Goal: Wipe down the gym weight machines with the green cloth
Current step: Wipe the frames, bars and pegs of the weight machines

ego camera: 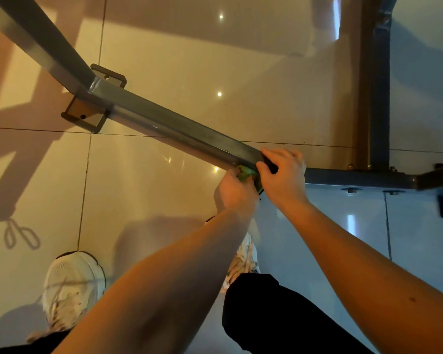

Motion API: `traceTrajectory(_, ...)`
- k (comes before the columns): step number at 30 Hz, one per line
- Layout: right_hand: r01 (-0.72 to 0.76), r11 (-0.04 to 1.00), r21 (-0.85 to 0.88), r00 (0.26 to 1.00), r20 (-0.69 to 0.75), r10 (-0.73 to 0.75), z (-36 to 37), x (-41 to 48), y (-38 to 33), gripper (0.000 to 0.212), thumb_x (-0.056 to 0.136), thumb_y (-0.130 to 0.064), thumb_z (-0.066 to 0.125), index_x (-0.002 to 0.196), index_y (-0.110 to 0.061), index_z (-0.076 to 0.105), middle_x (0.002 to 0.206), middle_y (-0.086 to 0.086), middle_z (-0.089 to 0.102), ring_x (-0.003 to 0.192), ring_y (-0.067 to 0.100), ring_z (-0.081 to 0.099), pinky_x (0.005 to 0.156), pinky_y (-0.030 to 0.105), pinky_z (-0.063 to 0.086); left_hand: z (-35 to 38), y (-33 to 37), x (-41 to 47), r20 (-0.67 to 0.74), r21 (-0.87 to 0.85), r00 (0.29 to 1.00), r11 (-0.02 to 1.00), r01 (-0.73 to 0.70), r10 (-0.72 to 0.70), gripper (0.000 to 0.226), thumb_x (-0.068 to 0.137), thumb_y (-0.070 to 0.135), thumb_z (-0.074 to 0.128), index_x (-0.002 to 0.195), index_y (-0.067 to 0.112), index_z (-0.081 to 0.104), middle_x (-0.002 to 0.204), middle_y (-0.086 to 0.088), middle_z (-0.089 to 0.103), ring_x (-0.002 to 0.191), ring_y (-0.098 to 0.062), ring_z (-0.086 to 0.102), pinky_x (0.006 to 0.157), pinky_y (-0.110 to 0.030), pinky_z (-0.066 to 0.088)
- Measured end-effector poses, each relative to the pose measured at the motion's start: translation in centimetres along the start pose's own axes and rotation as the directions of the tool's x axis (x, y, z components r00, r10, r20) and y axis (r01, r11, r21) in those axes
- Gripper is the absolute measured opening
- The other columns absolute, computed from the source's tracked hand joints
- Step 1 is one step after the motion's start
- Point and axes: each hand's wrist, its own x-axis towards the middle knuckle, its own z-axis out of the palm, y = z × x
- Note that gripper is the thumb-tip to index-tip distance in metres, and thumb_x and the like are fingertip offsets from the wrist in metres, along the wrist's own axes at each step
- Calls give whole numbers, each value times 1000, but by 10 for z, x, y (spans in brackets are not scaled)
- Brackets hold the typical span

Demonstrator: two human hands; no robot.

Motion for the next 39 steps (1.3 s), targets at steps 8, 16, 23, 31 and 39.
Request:
traceTrajectory(8,-35,995,94,999,9,34,-2,-2,-3,38,97,-27,67,134,-17,66,123,-1,66,121,19,39,105,45,39,-50,3,43,-169,-142,985,988,-63,39,18,90,25,70,102,36,64,95,7,68,90,-20,71,79,-46,64)
traceTrajectory(16,-65,994,89,998,12,64,0,-1,-2,38,96,-28,69,133,-19,67,122,-3,66,123,20,41,107,47,40,-14,-1,14,-27,3,999,1000,-21,21,12,87,27,71,89,35,62,90,8,70,86,-15,69,81,-38,62)
traceTrajectory(23,-64,991,115,995,88,54,-7,3,1,38,96,-21,69,133,-19,67,123,-2,66,125,22,43,106,41,38,-60,6,62,-230,-258,971,966,6,-68,22,79,30,66,85,50,62,94,2,68,90,-25,70,78,-47,63)
traceTrajectory(31,-114,986,118,922,383,61,-30,23,3,47,96,-4,65,140,-21,61,129,-7,59,119,9,53,99,22,37,-5,1,0,18,67,1000,998,-22,21,15,86,36,72,81,39,58,85,17,66,81,-7,63,78,-27,55)
traceTrajectory(39,-141,978,152,958,272,96,-23,19,5,44,93,-6,69,135,-20,65,121,-10,61,110,4,54,69,-11,30,-93,18,90,-232,-107,973,994,-38,12,29,70,25,59,85,50,60,96,3,63,90,-29,66,77,-49,62)
